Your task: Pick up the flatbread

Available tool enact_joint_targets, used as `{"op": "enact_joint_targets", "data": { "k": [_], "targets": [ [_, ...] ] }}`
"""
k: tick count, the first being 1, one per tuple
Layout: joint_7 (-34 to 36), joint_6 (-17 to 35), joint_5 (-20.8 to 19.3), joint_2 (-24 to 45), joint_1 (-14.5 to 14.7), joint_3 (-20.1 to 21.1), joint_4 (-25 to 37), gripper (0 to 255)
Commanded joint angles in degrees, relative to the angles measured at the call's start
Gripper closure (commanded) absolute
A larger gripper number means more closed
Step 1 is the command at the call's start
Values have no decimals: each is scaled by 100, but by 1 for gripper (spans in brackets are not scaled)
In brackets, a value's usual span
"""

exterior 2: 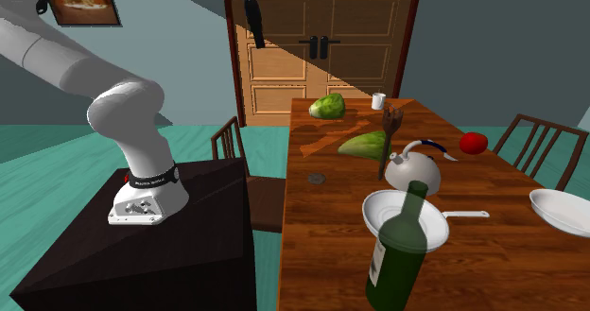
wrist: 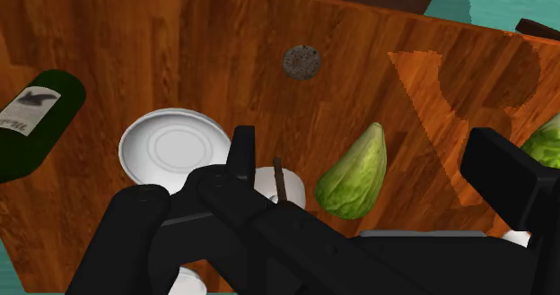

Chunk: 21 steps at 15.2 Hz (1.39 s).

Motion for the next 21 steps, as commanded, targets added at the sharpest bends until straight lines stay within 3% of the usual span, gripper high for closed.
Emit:
{"op": "enact_joint_targets", "data": {
  "k": [1, 11, 21],
  "targets": [
    [0, 0, 0, 0, 0, 0, 0, 0],
    [-1177, 1782, -144, 1094, 353, -151, -967, 0],
    [-2322, 3585, -217, 2903, 676, -269, -1227, 0]
  ]
}}
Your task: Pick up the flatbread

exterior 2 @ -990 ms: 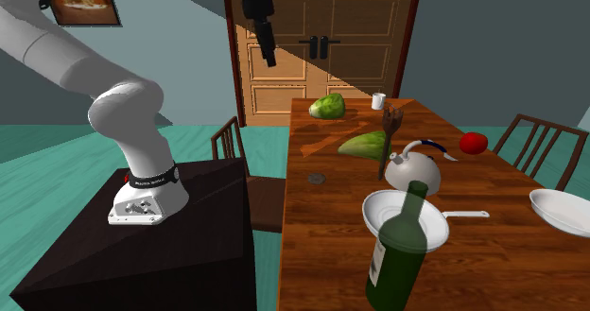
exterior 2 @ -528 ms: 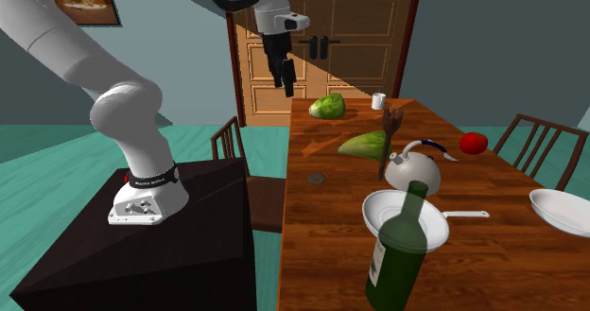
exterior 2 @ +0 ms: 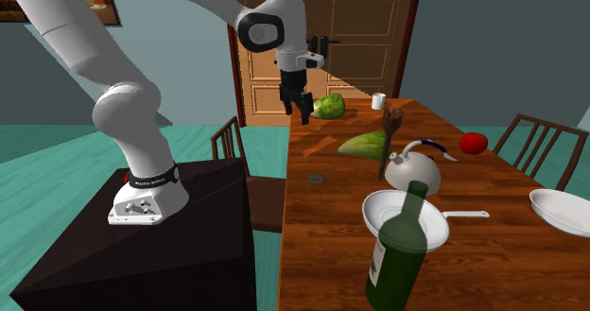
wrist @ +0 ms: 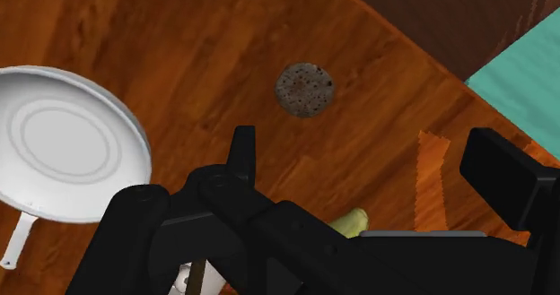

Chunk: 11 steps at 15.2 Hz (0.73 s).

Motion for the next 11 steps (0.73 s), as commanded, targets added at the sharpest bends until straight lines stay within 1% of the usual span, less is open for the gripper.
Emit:
{"op": "enact_joint_targets", "data": {
  "k": [1, 6, 11],
  "targets": [
    [-239, 380, -6, 393, 59, -15, -29, 0],
    [-794, 1180, -4, 1497, 180, -18, 150, 0],
    [-1300, 1865, -34, 2647, 240, 45, 496, 0]
  ]
}}
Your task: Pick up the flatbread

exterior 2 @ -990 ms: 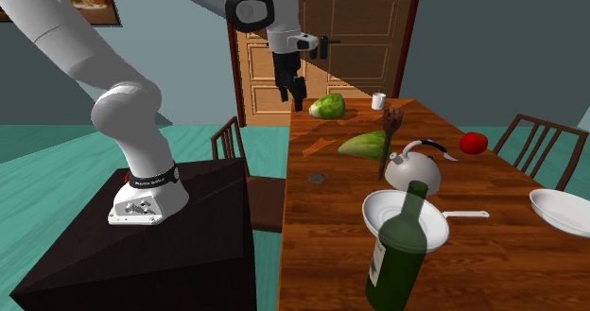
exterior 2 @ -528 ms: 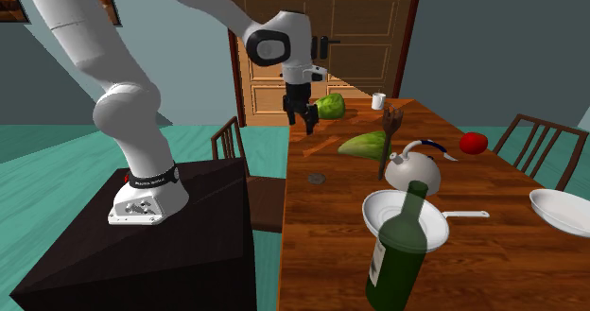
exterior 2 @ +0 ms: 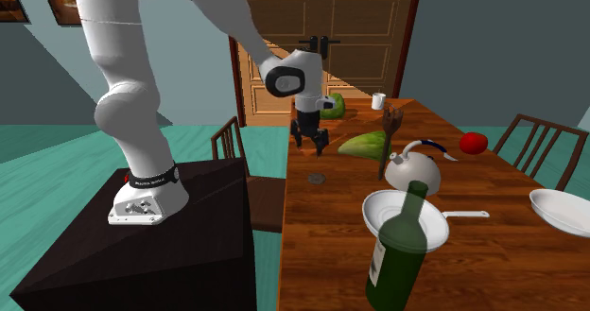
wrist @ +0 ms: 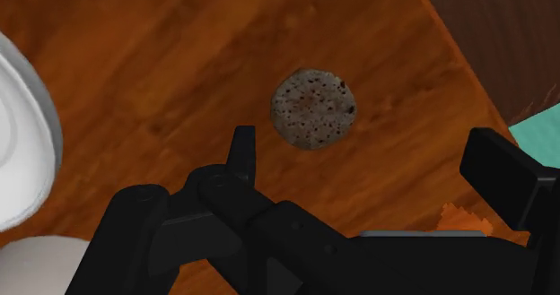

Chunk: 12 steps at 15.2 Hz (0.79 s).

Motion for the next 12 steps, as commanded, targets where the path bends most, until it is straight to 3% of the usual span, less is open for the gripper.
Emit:
{"op": "enact_joint_targets", "data": {
  "k": [1, 7, 12],
  "targets": [
    [-223, 312, -20, 489, 5, 25, 134, 0],
    [-653, 915, -246, 1873, 47, 113, 785, 0],
    [-683, 1192, -262, 2290, 46, 124, 916, 0]
  ]
}}
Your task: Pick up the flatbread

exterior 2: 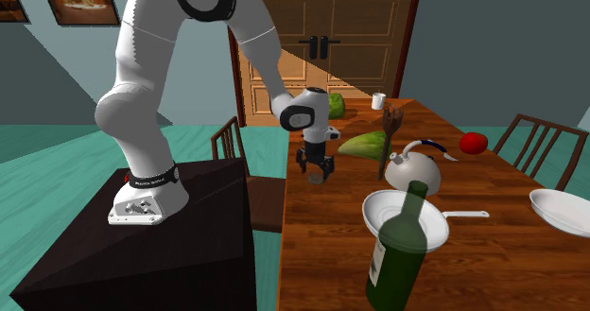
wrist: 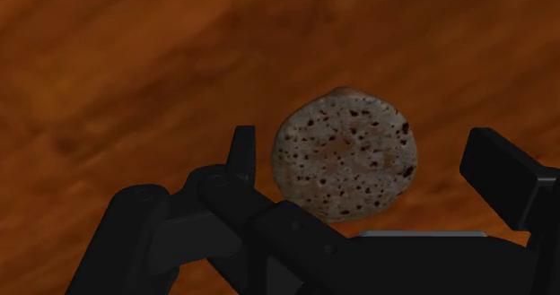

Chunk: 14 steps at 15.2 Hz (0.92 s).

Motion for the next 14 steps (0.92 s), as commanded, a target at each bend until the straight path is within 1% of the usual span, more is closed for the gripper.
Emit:
{"op": "enact_joint_targets", "data": {
  "k": [1, 5, 6, 14],
  "targets": [
    [7, 119, 0, 196, 8, 5, 79, 0],
    [4, 266, 4, 404, 4, 10, 140, 0],
    [12, 269, 3, 398, 12, 9, 130, 255],
    [10, 266, 3, 396, 10, 9, 130, 255]
  ]
}}
